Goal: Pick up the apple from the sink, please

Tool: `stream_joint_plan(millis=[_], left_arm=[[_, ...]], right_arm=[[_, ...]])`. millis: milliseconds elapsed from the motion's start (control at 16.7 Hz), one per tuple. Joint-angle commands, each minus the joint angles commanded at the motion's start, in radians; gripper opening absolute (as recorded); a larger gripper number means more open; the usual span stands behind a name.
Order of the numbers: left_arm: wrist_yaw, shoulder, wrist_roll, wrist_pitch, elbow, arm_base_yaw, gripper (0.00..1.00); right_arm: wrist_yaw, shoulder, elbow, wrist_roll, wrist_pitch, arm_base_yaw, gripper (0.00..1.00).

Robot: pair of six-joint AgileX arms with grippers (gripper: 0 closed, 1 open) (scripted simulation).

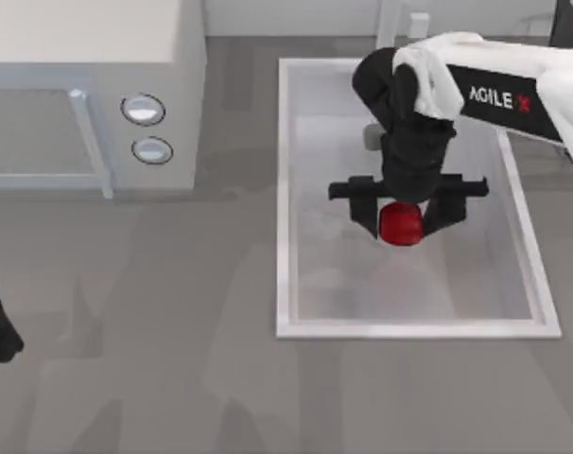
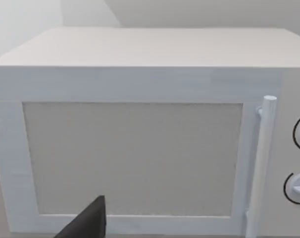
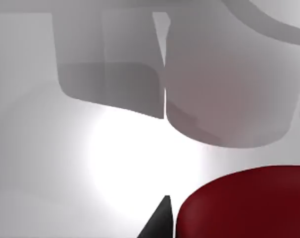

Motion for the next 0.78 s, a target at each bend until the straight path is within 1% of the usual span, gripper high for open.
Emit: stream_joint_plan(millis=[480, 660, 780], left_arm=[[0.0, 0.0, 0.0, 0.0, 0.0, 0.0, 1.0], [0.0, 0.0, 0.0, 0.0, 0.0, 0.0, 1.0], [0.0, 0.0, 0.0, 0.0, 0.0, 0.0, 1.0]], right_arm=[[0.0, 0.026, 0.679, -0.003, -0.634, -0.003, 0.0], [0.0, 0.02, 0.833, -0.006, -0.787, -0.006, 0.0], [0.0, 0.015, 0.883, -0.008, -0.837, -0.008, 0.0]])
